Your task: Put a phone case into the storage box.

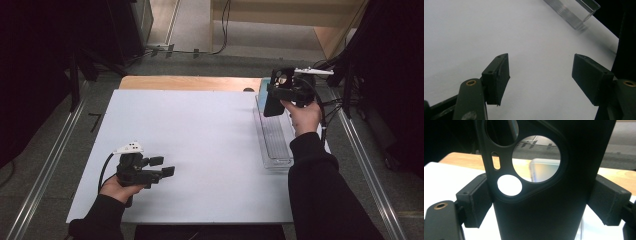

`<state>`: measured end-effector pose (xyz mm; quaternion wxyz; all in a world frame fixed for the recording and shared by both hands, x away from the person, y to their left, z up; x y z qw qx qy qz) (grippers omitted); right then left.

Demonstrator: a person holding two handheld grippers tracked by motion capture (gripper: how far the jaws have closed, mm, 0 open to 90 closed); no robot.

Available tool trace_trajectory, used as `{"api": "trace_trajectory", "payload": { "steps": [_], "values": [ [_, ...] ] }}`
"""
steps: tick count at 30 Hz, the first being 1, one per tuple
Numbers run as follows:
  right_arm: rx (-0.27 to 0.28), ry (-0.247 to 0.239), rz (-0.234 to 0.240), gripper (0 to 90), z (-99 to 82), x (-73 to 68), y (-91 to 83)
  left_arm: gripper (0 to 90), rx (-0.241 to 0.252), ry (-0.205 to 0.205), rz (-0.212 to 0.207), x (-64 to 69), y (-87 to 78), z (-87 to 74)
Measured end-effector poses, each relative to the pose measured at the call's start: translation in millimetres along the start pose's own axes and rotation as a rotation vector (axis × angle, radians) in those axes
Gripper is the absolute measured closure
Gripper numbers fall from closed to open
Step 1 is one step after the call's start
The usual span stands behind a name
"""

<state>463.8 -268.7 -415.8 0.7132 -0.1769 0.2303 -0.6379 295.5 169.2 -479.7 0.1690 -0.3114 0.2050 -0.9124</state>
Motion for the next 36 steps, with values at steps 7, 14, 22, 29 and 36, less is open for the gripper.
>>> {"api": "trace_trajectory", "payload": {
  "steps": [7, 14, 22, 29, 36],
  "values": [
    [-0.042, 0.000, -0.050, 12.2, -9.3, 1.8, 23.0, 30.3, -0.003, 0.002, -0.001, 0.1, 1.1, -0.3],
    [-0.050, -0.013, -0.098, 12.0, -15.7, -0.5, 40.7, 30.4, -0.009, 0.005, -0.002, -0.2, 1.9, -0.9],
    [-0.073, -0.031, -0.180, 12.0, -23.2, -0.5, 57.5, 30.4, -0.012, 0.001, -0.001, -0.8, 2.5, -1.3],
    [-0.078, -0.021, -0.193, 11.9, -27.7, -3.4, 67.3, 30.3, -0.017, 0.005, -0.006, -1.9, 4.0, -0.7],
    [-0.083, -0.003, -0.187, 11.4, -31.7, -4.9, 75.4, 30.4, -0.017, 0.001, -0.008, -2.8, 3.1, -0.9]
  ]
}}
Point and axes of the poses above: each handheld gripper's, and its own axes: y roughly forward along the jaws, z roughly out of its top, x roughly to its right, the point moved 5 cm from there along y, roughly forward along the jaws, and after that the axes turned 12 degrees about -z, right-handed, at the moved point
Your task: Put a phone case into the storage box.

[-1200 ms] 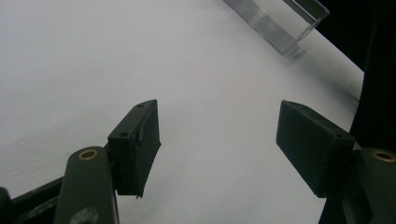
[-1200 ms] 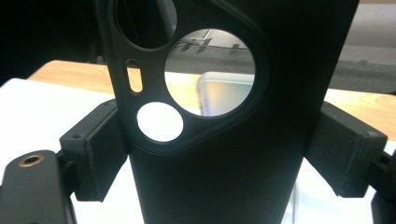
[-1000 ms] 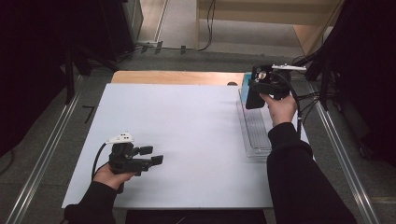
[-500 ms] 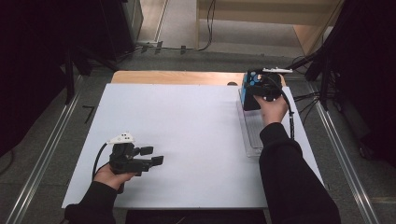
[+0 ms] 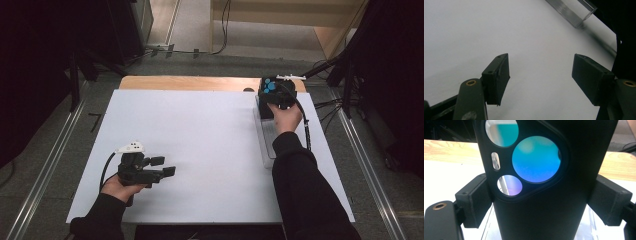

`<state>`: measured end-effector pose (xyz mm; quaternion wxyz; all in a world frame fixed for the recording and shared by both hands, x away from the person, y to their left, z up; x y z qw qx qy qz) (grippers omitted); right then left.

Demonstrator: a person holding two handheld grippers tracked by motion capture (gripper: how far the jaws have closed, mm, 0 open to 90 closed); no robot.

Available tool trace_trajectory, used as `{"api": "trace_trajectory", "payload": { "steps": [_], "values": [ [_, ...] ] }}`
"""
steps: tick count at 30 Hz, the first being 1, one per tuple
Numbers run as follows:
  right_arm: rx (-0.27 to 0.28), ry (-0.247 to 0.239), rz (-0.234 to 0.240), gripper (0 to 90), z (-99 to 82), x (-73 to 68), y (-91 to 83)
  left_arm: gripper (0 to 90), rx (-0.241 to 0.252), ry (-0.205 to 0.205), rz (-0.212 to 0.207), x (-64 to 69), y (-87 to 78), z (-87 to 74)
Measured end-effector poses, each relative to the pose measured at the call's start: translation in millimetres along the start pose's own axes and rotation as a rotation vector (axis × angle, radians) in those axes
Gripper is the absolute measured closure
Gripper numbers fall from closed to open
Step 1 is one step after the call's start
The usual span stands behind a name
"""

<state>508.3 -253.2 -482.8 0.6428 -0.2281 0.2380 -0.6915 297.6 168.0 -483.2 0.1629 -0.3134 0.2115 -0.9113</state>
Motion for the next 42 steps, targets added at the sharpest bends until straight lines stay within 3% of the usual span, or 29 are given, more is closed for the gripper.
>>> {"api": "trace_trajectory", "payload": {
  "steps": [9, 13, 15, 19, 28, 31, 34, 42],
  "values": [
    [0.016, -0.046, 0.005, 10.2, -1.2, -5.2, 2.6, 30.3, 0.001, -0.004, 0.003, -1.6, -0.3, -0.6],
    [-0.010, -0.022, 0.058, 0.0, -2.5, -3.2, 4.0, 30.4, 0.012, -0.008, 0.001, -1.3, -1.2, 0.3],
    [-0.018, -0.012, 0.089, 0.0, -2.6, -2.9, 3.1, 30.3, 0.011, -0.007, 0.002, -1.2, -1.4, 0.2],
    [-0.027, -0.029, 0.098, 0.0, -2.6, -1.5, 0.5, 30.3, 0.012, -0.004, -0.001, -0.5, -0.9, 0.7],
    [-0.013, -0.037, 0.099, 0.0, 3.7, 2.9, -14.3, 30.3, 0.008, -0.004, 0.001, -1.0, -0.1, 1.5],
    [-0.049, -0.006, 0.097, 0.0, 4.1, 4.0, -20.4, 30.3, 0.006, -0.008, 0.001, -1.3, 0.2, 1.8],
    [-0.068, -0.021, 0.103, 0.0, 4.4, 1.7, -26.3, 30.3, 0.004, -0.006, 0.000, -1.6, 1.3, 2.8],
    [-0.076, -0.046, 0.175, 0.0, 6.6, -13.0, -46.4, 30.3, -0.001, -0.011, -0.005, -2.7, 2.5, 4.6]
  ]
}}
Point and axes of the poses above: each handheld gripper's, and its own axes: y roughly forward along the jaws, z roughly out of its top, x roughly to its right, the point moved 5 cm from there along y, roughly forward along the jaws, and after that the axes turned 12 degrees about -z, right-handed, at the moved point
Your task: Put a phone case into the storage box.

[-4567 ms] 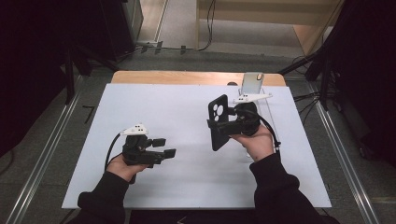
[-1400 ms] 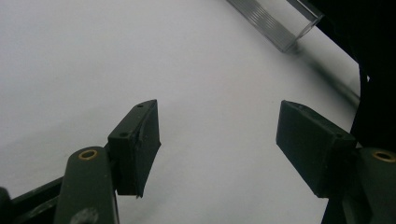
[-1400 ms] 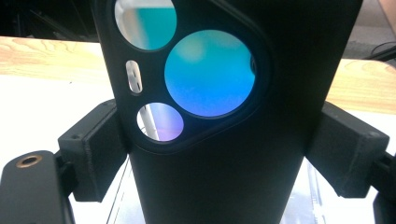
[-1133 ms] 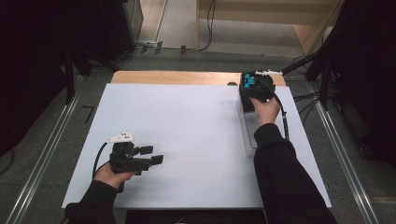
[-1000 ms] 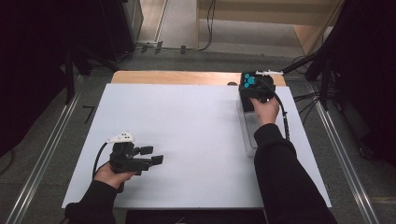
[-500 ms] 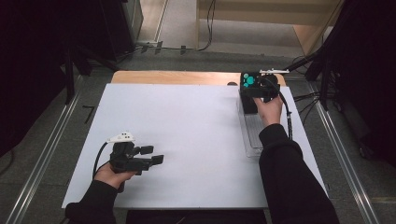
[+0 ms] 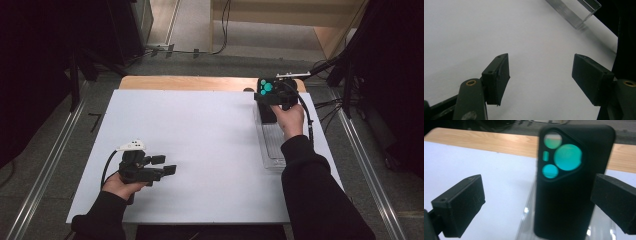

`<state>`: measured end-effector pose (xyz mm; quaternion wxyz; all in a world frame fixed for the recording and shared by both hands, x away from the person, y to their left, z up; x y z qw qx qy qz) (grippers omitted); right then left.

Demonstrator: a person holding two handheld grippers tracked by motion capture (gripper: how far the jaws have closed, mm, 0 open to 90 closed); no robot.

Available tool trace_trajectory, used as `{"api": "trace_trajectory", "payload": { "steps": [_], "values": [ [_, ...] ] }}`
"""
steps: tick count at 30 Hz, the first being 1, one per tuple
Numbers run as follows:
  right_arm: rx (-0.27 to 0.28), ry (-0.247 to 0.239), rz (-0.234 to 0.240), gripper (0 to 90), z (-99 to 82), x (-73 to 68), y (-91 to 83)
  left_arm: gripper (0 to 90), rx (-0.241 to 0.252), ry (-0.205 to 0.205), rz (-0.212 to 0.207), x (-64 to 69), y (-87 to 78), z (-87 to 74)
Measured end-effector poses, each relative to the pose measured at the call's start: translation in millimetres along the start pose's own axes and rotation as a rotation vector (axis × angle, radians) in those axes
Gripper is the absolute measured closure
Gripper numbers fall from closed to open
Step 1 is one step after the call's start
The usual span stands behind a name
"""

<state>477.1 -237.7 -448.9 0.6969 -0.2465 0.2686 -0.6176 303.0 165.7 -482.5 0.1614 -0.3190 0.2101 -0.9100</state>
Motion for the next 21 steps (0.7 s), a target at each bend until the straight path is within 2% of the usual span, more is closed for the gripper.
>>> {"api": "trace_trajectory", "payload": {
  "steps": [5, 7, 12, 16, 18, 21],
  "values": [
    [-0.018, -0.040, 0.049, 0.0, -1.8, -16.7, -8.6, 30.3, -0.002, -0.005, -0.002, -1.6, -1.1, 0.8],
    [-0.015, -0.057, 0.068, 7.2, -2.8, -23.1, -12.4, 30.3, -0.003, -0.009, -0.001, -2.6, -1.8, 1.0],
    [-0.014, -0.082, 0.130, 7.2, -8.0, -38.9, -17.0, 30.3, -0.001, -0.015, -0.006, -3.9, -4.4, 1.4],
    [-0.026, -0.104, 0.150, 7.9, -13.3, -48.3, -18.0, 30.3, -0.011, -0.016, -0.001, -4.9, -5.2, 0.2],
    [-0.028, -0.110, 0.158, 13.0, -16.1, -51.8, -18.3, 30.3, -0.021, -0.013, 0.002, -5.4, -5.9, -0.6],
    [-0.042, -0.119, 0.179, 13.1, -20.8, -58.0, -18.1, 30.3, -0.021, -0.015, 0.002, -5.8, -6.3, -1.2]
  ]
}}
Point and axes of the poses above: each handheld gripper's, and its own axes: y roughly forward along the jaws, z roughly out of its top, x roughly to its right, the point moved 5 cm from there along y, roughly forward along the jaws, and after that the axes turned 12 degrees about -z, right-handed, at the moved point
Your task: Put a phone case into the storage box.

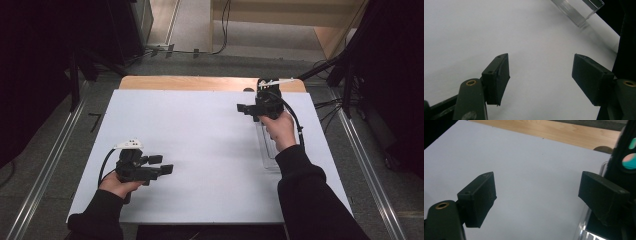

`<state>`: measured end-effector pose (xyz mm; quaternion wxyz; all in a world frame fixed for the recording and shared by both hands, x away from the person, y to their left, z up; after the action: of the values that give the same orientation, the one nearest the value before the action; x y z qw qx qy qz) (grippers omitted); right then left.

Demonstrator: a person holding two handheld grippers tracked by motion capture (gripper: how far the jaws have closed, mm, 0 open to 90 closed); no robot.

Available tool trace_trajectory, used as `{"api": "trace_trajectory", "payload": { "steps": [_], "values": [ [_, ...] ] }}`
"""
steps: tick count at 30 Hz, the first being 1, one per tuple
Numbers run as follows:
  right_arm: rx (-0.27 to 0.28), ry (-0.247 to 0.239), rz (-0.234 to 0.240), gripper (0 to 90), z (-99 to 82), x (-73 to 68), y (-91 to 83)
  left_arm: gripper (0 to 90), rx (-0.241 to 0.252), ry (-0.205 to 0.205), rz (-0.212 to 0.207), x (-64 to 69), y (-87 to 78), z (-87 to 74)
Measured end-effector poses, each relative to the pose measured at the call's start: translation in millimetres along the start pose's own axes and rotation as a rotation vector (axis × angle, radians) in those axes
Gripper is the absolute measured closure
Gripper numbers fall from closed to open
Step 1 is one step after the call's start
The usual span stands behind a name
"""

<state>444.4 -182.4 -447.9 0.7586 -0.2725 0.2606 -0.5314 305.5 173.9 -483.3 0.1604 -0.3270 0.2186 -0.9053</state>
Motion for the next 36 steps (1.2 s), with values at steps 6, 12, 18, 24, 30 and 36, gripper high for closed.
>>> {"api": "trace_trajectory", "payload": {
  "steps": [6, 12, 18, 24, 30, 36],
  "values": [
    [-0.023, -0.032, 0.037, 13.5, -7.0, -14.0, 3.5, 30.3, -0.004, 0.003, -0.004, 0.4, -0.4, -0.5],
    [-0.046, -0.062, 0.071, 13.7, -13.9, -25.2, 6.7, 30.3, -0.004, 0.003, -0.010, -0.3, -0.6, -0.4],
    [-0.068, -0.079, 0.090, 14.2, -21.3, -33.5, 10.1, 30.3, -0.014, 0.008, -0.012, -1.3, 0.1, -0.4],
    [-0.081, -0.097, 0.124, 14.3, -29.0, -39.9, 4.5, 30.3, -0.022, 0.020, -0.016, -0.7, 1.4, -0.4],
    [-0.093, -0.112, 0.162, 21.3, -38.6, -43.4, -2.9, 30.3, -0.018, 0.021, -0.022, 1.1, 0.6, 0.2],
    [-0.104, -0.163, 0.183, 21.5, -46.9, -48.5, -10.7, 30.3, -0.019, 0.027, -0.029, 2.0, -1.1, 0.0]
  ]
}}
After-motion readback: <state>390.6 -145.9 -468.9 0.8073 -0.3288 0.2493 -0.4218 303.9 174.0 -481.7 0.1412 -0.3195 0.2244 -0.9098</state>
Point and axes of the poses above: each handheld gripper's, and its own axes: y roughly forward along the jaws, z roughly out of its top, x roughly to its right, the point moved 5 cm from there along y, roughly forward along the jaws, and after that the axes turned 12 degrees about -z, right-handed, at the moved point
